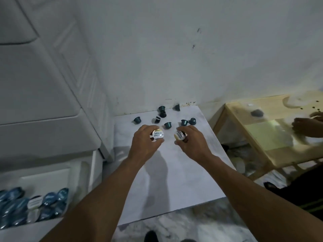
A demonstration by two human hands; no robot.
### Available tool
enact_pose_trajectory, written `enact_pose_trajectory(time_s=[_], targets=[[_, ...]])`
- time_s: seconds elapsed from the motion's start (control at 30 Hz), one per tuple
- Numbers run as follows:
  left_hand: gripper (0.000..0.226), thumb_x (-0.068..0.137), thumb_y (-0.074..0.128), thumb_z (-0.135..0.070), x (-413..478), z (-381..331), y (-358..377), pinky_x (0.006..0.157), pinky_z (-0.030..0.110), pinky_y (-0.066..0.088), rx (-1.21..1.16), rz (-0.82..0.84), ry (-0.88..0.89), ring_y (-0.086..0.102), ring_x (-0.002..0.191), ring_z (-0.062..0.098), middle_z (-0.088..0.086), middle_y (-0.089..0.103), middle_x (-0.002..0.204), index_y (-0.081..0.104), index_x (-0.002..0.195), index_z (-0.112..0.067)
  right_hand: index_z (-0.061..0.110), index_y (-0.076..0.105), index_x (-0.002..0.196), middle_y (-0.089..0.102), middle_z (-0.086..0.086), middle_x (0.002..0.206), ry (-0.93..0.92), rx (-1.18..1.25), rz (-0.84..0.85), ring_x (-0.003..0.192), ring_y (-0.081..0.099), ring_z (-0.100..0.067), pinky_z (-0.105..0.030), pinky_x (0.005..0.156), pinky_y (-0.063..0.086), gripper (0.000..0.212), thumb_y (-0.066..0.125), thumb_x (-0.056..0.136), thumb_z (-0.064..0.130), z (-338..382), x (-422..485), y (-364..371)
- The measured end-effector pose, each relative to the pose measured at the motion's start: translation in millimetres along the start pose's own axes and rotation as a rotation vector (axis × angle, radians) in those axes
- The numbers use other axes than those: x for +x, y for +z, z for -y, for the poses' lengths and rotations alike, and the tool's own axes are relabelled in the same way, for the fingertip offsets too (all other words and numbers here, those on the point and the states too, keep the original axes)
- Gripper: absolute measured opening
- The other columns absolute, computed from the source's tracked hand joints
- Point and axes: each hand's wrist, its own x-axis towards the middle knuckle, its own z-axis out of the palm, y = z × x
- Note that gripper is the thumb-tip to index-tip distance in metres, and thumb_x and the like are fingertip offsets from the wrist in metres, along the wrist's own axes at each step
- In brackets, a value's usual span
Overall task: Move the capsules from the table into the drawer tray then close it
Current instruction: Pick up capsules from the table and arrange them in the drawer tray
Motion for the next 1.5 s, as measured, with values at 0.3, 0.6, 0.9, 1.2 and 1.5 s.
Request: enact_pose_trajectory(time_s=[0.3, 0.6, 0.9, 1.2, 1.5], targets=[[0.042, 0.069, 0.08, -0.011, -84.5, -4.8, -57.9, 0.082, 0.03, 0.056, 0.0, -0.168, -0.093, 0.063, 0.091, 0.015, 0.003, 0.061, 0.105, 0.066, 0.109, -0.013, 0.013, 0.061, 0.12, 0.061, -0.006, 0.115, -0.225, 0.07, 0.105, 0.102, 0.059, -0.021, -0.02, 0.084, 0.041, 0.05, 0.079, 0.075, 0.024, 59.1, -44.0, 17.7], [0.032, 0.069, 0.078, -0.016, -167.1, 21.8, -147.0, 0.083, 0.035, 0.051, 0.238, -0.34, -0.161, 0.061, 0.091, 0.019, 0.001, 0.065, 0.097, 0.07, 0.1, -0.017, 0.014, 0.062, 0.116, 0.061, -0.006, 0.111, -0.434, 0.139, 0.224, 0.103, 0.056, -0.019, -0.017, 0.082, 0.034, 0.042, 0.076, 0.077, 0.021, 146.7, -88.5, 63.2], [0.036, 0.073, 0.076, -0.016, -192.7, 69.1, -242.4, 0.086, 0.025, 0.046, 0.303, -0.35, -0.193, 0.06, 0.096, 0.019, 0.004, 0.065, 0.105, 0.066, 0.107, -0.013, 0.015, 0.062, 0.112, 0.062, -0.004, 0.11, -0.476, 0.113, 0.199, 0.104, 0.053, -0.018, -0.019, 0.081, 0.032, 0.039, 0.077, 0.076, 0.022, 234.8, -105.3, 128.1], [0.042, 0.072, 0.076, -0.018, -193.5, 139.8, -345.8, 0.088, 0.028, 0.049, 0.418, -0.152, -0.163, 0.062, 0.095, 0.019, 0.004, 0.067, 0.111, 0.065, 0.113, -0.015, 0.015, 0.062, 0.118, 0.06, -0.006, 0.111, -0.364, 0.113, 0.147, 0.096, 0.055, -0.017, -0.019, 0.081, 0.034, 0.044, 0.076, 0.077, 0.019, 308.9, -129.9, 206.2], [0.044, 0.074, 0.078, -0.023, -169.3, 191.3, -375.5, 0.087, 0.031, 0.049, 0.433, 0.034, -0.154, 0.061, 0.095, 0.02, 0.006, 0.066, 0.112, 0.064, 0.114, -0.016, 0.019, 0.06, 0.12, 0.059, -0.003, 0.117, -0.284, 0.037, 0.204, 0.102, 0.056, -0.017, -0.017, 0.084, 0.035, 0.042, 0.073, 0.08, 0.019, 331.0, -111.3, 251.9]])
